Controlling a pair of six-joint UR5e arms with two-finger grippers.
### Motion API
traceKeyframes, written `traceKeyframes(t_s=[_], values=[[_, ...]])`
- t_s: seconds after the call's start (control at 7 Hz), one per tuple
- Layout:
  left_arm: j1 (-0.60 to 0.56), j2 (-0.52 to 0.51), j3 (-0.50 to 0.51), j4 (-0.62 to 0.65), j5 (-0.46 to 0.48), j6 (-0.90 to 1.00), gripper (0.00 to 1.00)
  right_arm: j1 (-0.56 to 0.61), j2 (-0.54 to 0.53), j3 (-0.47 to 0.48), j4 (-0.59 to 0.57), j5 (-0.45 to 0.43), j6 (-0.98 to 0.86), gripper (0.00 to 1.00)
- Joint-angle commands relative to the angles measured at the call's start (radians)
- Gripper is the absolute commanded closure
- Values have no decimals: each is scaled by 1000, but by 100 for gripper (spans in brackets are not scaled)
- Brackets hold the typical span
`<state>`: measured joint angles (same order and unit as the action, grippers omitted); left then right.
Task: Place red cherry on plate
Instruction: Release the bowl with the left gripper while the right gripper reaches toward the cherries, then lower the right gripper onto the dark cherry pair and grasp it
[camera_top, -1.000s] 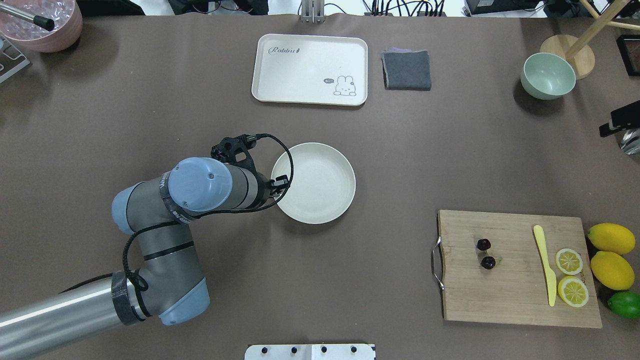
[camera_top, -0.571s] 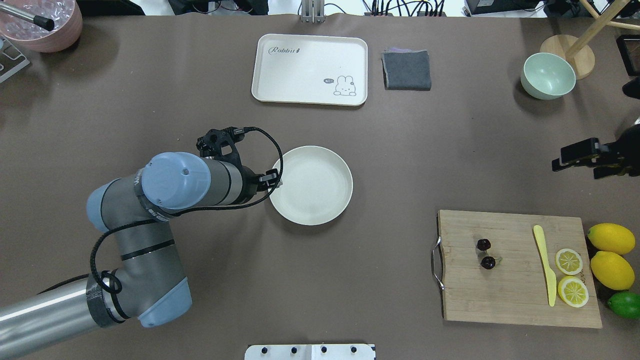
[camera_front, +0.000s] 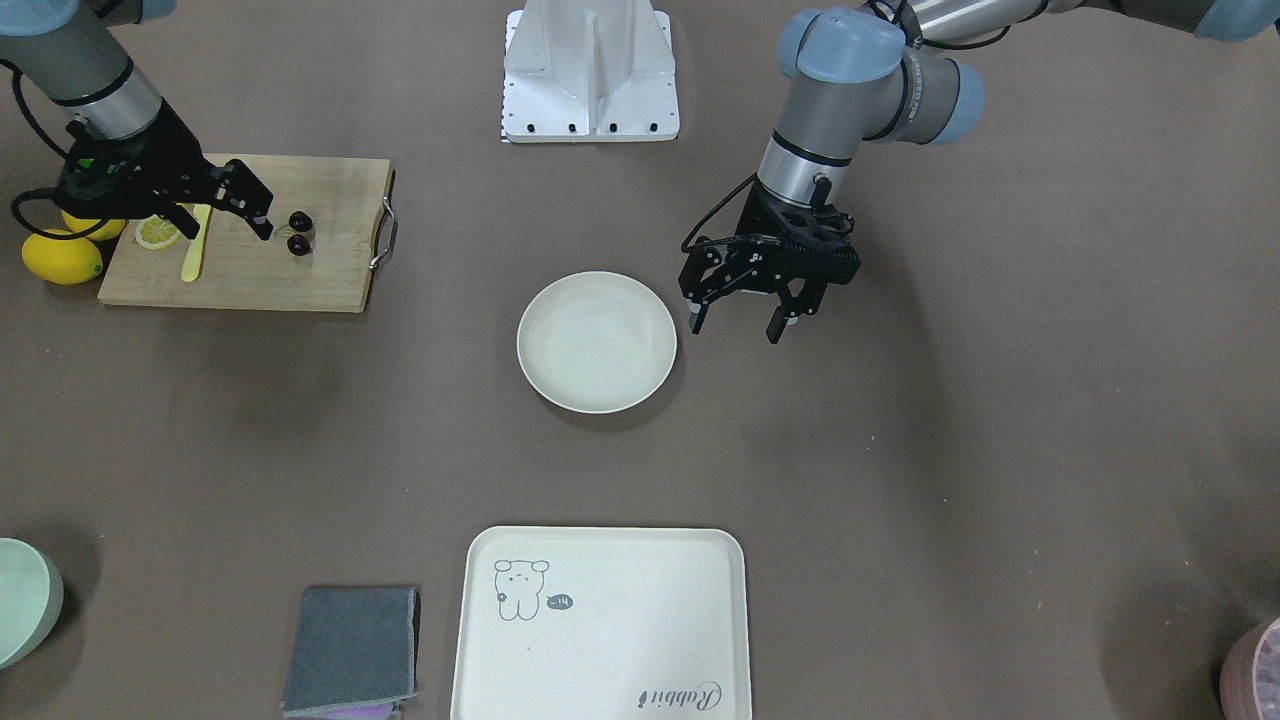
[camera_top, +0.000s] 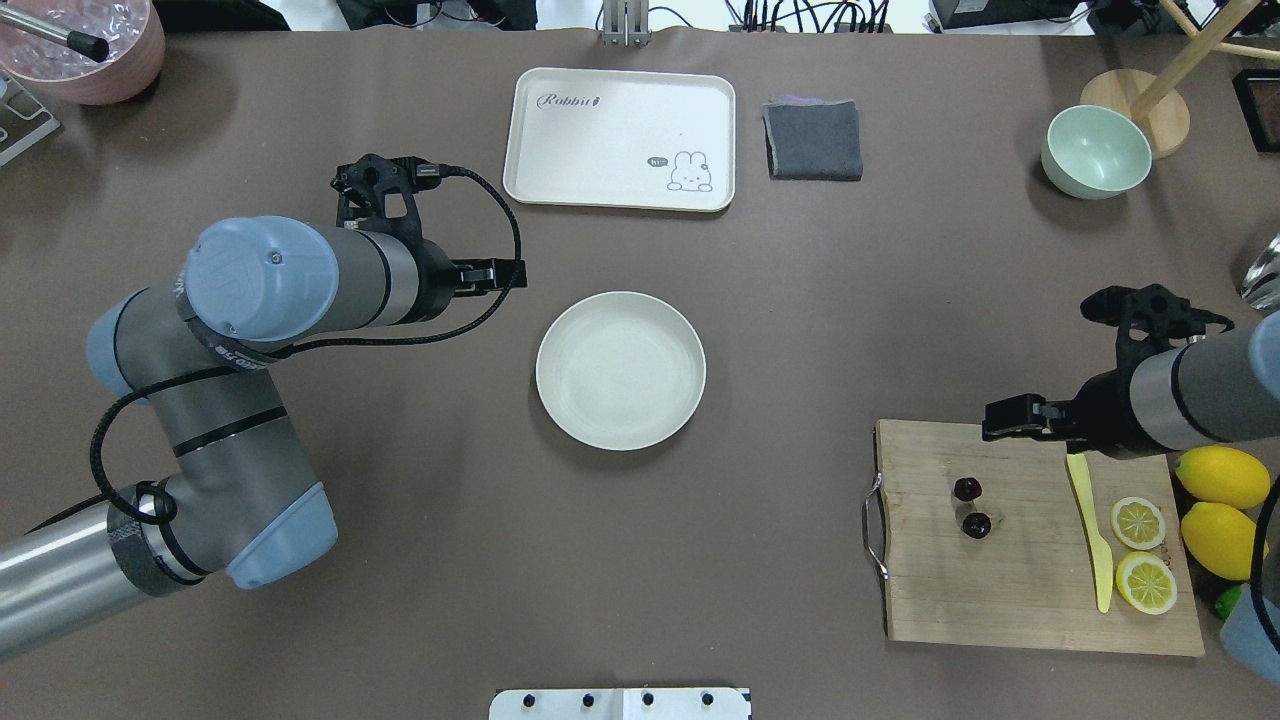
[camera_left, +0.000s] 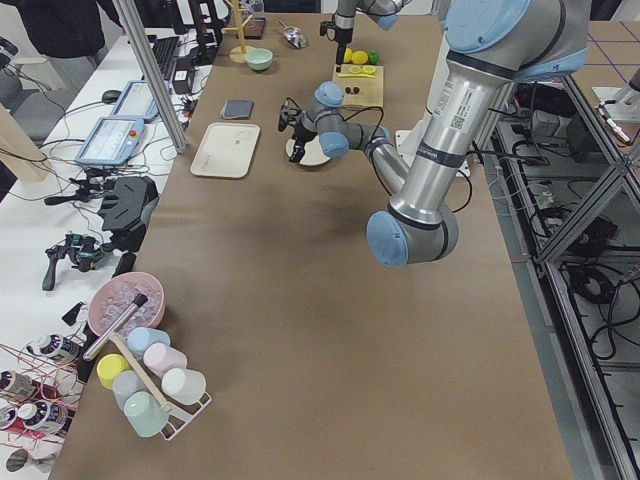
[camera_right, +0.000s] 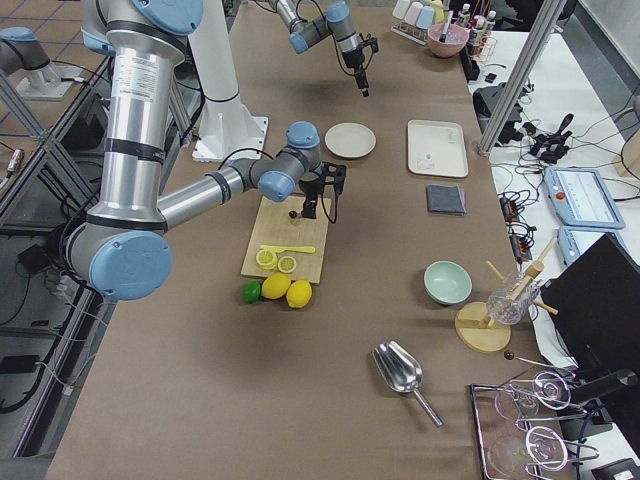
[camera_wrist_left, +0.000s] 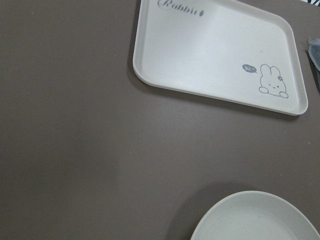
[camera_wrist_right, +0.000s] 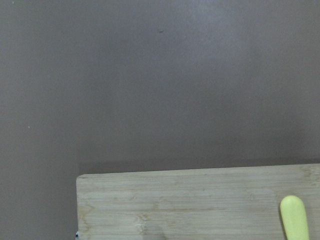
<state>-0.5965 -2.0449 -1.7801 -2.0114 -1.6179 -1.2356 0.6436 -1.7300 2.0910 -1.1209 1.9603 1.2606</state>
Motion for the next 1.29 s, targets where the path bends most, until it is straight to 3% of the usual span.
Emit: traceKeyframes(t_s=[0.0,0.86,1.14], values=[[-3,20,1,-1,21,22,2,-102,1,-20,7,-57,26,0],[-3,54,-16,-7,23,22,2,-136,18,-77,13,-101,26,5],[-3,72,-39,-7,23,24,2,-150,18,-78,13,-101,26,37]])
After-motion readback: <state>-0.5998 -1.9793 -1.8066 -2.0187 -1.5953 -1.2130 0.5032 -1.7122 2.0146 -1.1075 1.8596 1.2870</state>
